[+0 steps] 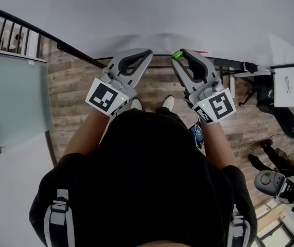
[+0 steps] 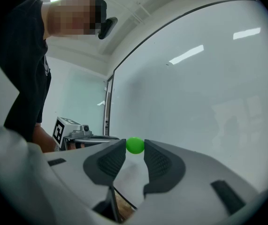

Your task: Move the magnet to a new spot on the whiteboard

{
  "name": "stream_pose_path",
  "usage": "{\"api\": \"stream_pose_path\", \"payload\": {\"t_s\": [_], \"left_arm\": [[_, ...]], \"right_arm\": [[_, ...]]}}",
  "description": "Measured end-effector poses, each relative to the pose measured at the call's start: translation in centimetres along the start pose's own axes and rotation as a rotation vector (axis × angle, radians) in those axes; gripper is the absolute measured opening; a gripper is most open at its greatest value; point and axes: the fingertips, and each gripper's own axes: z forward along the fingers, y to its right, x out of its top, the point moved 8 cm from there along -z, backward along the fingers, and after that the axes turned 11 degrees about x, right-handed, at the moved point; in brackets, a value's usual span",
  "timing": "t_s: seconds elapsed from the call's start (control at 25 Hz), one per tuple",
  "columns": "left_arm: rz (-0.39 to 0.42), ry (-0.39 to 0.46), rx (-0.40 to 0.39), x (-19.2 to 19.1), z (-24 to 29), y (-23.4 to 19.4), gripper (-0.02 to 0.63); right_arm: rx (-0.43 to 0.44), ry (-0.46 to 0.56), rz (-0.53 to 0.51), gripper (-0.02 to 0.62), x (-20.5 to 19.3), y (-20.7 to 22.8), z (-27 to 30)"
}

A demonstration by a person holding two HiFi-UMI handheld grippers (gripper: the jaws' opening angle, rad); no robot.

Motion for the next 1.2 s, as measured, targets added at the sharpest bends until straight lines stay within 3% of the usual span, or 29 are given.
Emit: {"api": "stream_pose_path", "payload": {"t_s": [0.28,0.68,1.2], "left_arm": [[0.000,0.008,-0.066,-0.1,0.1,0.0,0.002],[-0.005,0.005,-0.223,-1.1,0.3,0.3,0.002],[-0.041,0.023,-0.412,-1.2,2.9,4.7,0.002]], "right_arm": [[-0.069,-0.002,-0.010,0.119,0.1,-0.9,-0.6],[-0.228,-0.004,0.019,0.119,-0.8,-3.5,-1.7],[-0.454,-0.018,0.047,0.118,-1.5,-5.7,-7.3]]}}
